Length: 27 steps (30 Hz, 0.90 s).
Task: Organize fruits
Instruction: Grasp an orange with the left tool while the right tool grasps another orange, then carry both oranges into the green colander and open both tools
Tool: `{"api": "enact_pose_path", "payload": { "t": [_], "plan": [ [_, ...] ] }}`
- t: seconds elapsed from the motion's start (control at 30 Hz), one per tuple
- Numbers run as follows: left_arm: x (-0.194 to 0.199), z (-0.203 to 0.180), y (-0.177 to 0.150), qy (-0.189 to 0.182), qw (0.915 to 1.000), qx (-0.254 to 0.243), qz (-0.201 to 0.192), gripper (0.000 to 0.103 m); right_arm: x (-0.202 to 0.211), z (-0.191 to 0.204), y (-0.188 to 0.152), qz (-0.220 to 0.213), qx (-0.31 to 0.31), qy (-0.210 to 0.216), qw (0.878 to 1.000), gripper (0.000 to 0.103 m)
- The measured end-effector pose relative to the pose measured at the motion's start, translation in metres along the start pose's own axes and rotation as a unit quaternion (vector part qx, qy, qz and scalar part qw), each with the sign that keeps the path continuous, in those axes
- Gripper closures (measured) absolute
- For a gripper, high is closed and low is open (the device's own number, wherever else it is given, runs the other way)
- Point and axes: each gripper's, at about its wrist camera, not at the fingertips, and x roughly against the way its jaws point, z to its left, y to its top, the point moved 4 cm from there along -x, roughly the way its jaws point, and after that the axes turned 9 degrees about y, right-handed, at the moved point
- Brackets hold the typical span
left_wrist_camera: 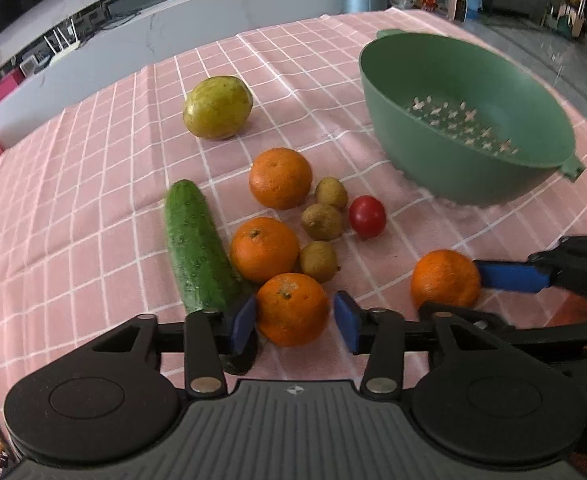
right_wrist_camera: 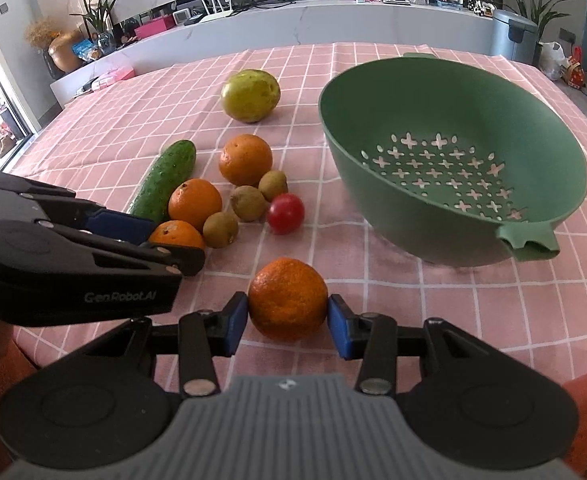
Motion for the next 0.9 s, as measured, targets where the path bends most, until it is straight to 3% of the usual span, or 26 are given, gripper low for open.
{"api": "enact_pose_path", "payload": {
  "t": [0.13, 0.3, 0.53, 0.9],
  "plan": [
    [0.002, -0.003, -0.003, 0.002, 0.9999, -0.006, -0.013, 0.059, 0.000, -0.003, 0.000, -0.002, -0.012, 0.005, 1.000, 0.063],
    [0.007, 0.007, -0.006, -0.021, 0.9986, 0.047, -0.014, 0.060, 0.006, -0.001, 0.000, -0.011, -0.006, 0.008, 1.000, 0.063],
    [0.041, 0.012, -0.004, -0.043, 0.9944, 0.083, -0.048, 0.061, 0.026, -0.001, 0.002, -0.032, -0.010, 0.015, 0.999, 0.064],
    [0.088, -0.002, 0.056, -0.114, 0.9841, 0.084, -0.107, 0.061, 0.090, -0.019, 0.038, -0.084, 0.047, -0.021, 0.995, 0.064]
  ]
}}
